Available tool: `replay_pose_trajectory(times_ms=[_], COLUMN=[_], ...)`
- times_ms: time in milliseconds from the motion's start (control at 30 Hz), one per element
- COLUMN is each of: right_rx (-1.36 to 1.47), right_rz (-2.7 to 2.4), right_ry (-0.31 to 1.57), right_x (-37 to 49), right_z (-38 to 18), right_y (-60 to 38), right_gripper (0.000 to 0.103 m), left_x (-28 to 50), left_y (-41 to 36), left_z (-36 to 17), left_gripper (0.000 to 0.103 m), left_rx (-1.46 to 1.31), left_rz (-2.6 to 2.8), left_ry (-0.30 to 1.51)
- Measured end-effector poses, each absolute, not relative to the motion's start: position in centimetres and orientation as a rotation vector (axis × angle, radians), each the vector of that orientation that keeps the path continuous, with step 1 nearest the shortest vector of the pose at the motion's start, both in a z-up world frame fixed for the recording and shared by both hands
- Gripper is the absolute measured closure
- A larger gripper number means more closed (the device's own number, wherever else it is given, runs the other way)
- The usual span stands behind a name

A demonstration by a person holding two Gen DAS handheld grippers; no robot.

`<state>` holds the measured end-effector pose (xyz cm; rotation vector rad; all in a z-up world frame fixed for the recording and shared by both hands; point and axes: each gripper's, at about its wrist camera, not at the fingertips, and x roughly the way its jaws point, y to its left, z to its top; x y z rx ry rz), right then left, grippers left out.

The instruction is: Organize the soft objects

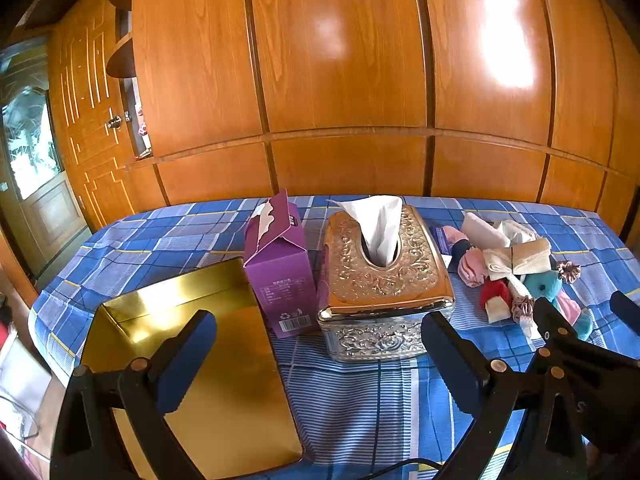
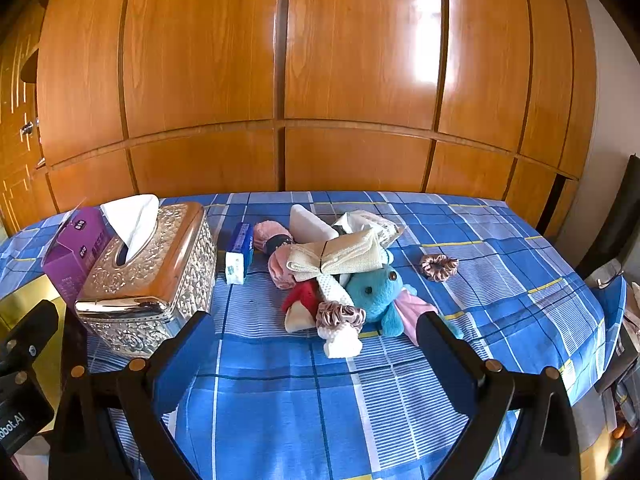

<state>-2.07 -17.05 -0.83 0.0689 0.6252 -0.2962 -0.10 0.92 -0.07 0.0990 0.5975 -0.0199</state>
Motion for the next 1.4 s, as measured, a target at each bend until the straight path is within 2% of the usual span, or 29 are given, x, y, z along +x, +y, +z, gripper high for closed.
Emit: replay_pose_trajectory(times_ms=[1400], right_rx=[0.092], right_rz=[-0.303], right_ry=[0.631], right_x=[-2.0], right_z=[-1.2], right_y=[-18.1], right_gripper=[0.000], left_x=[-0.3], left_y=[0.0], left_z=[-0.1], left_gripper=[0.000], left_rx=[0.120], left_rz=[-0.042], left_ry=[0.600])
